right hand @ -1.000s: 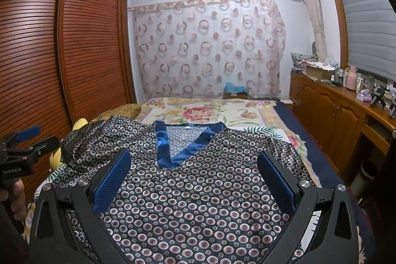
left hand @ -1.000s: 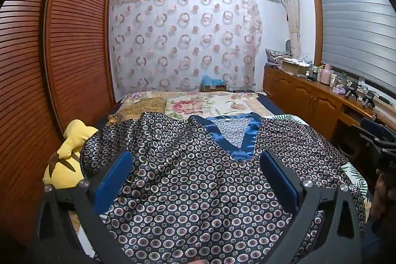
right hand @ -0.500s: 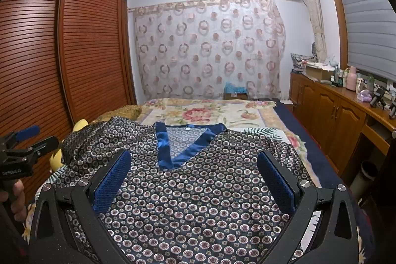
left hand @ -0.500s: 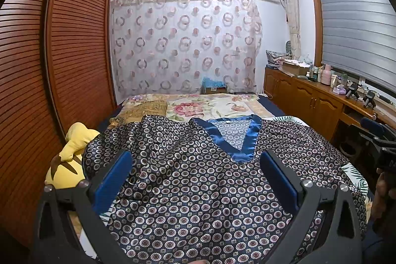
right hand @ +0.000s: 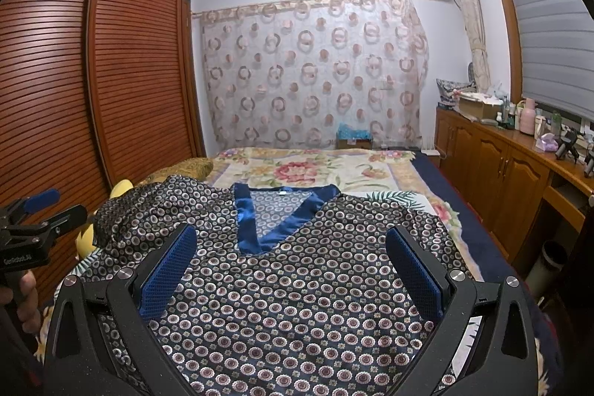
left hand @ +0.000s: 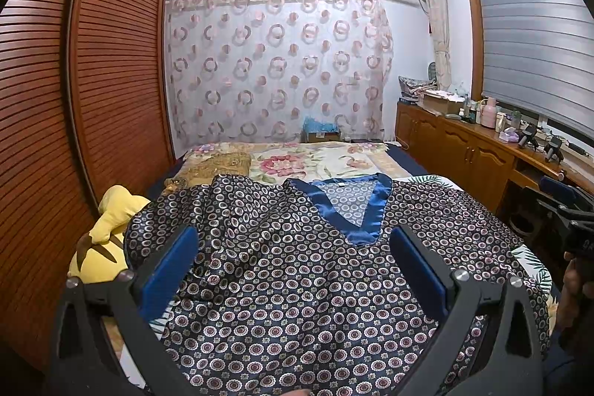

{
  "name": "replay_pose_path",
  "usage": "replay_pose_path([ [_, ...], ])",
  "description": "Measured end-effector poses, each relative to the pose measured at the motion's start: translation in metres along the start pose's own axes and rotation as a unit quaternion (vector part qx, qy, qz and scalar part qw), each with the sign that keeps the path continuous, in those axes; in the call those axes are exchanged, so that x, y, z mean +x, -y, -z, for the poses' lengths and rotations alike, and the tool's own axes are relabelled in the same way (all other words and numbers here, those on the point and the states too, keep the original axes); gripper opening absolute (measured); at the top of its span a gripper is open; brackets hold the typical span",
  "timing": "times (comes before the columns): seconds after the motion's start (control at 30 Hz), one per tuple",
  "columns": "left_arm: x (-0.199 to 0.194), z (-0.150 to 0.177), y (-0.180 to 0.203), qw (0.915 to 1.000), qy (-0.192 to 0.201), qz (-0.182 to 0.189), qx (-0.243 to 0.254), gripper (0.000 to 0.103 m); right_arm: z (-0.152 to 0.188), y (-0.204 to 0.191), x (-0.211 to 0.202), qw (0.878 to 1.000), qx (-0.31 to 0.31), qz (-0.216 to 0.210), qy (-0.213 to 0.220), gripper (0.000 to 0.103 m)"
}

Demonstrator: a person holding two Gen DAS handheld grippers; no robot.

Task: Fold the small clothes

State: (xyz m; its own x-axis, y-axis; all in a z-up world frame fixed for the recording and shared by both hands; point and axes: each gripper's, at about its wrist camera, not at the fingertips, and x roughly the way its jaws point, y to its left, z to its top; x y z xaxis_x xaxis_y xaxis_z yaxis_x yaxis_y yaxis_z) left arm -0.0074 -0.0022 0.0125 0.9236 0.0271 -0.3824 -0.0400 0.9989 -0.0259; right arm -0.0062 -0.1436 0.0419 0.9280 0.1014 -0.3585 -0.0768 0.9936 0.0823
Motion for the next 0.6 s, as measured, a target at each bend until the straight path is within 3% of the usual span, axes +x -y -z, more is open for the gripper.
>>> replay_pose_path([
  [0.6, -0.0010, -0.0034, 0.0006, 1.0000, 0.002, 0.000, 0.001, 0.103, -0.0021, -0.0016, -0.0015, 1.000, 0.000, 0.000, 0.001, 0.103],
])
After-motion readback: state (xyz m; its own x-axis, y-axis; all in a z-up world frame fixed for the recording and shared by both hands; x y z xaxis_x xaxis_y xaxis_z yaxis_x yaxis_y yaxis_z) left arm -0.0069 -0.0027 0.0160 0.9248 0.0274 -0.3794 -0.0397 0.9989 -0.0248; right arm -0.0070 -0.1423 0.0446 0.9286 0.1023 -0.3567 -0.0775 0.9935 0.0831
